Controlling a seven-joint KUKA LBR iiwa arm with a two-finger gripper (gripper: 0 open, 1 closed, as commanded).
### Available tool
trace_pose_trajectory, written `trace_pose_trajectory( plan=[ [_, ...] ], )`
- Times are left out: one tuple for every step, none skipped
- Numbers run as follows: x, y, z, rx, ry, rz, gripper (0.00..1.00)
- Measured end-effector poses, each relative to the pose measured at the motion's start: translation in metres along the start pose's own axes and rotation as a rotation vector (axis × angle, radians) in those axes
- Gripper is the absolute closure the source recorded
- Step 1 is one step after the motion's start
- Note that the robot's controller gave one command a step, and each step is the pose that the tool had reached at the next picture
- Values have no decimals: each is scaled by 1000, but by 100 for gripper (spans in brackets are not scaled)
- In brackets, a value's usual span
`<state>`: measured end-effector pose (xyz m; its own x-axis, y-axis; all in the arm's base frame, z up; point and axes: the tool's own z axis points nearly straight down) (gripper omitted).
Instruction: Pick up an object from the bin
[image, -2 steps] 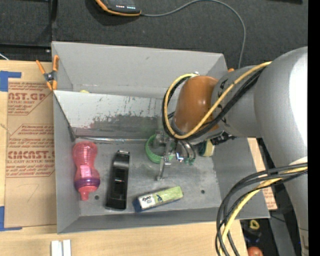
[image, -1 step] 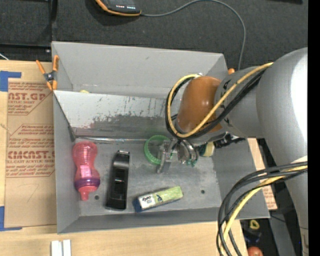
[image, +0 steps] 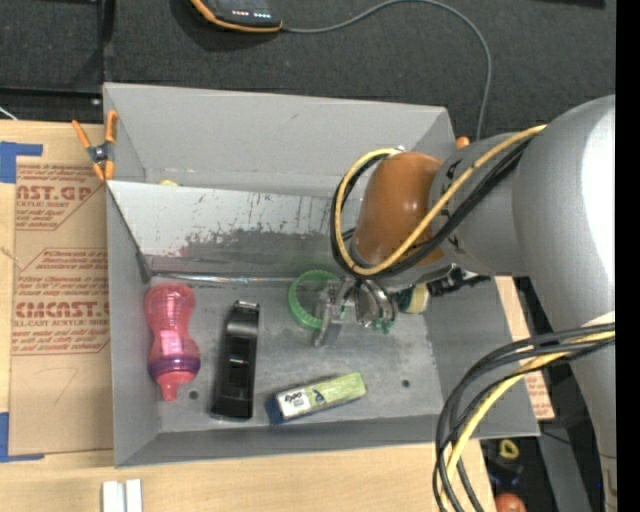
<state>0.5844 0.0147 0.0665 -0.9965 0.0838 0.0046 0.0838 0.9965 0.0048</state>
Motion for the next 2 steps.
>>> trace_pose_trajectory(
  plan=[
    [1, 0, -9, 0, 2, 0, 100],
    [1, 1, -26, 0, 1, -1, 100]
  ],
)
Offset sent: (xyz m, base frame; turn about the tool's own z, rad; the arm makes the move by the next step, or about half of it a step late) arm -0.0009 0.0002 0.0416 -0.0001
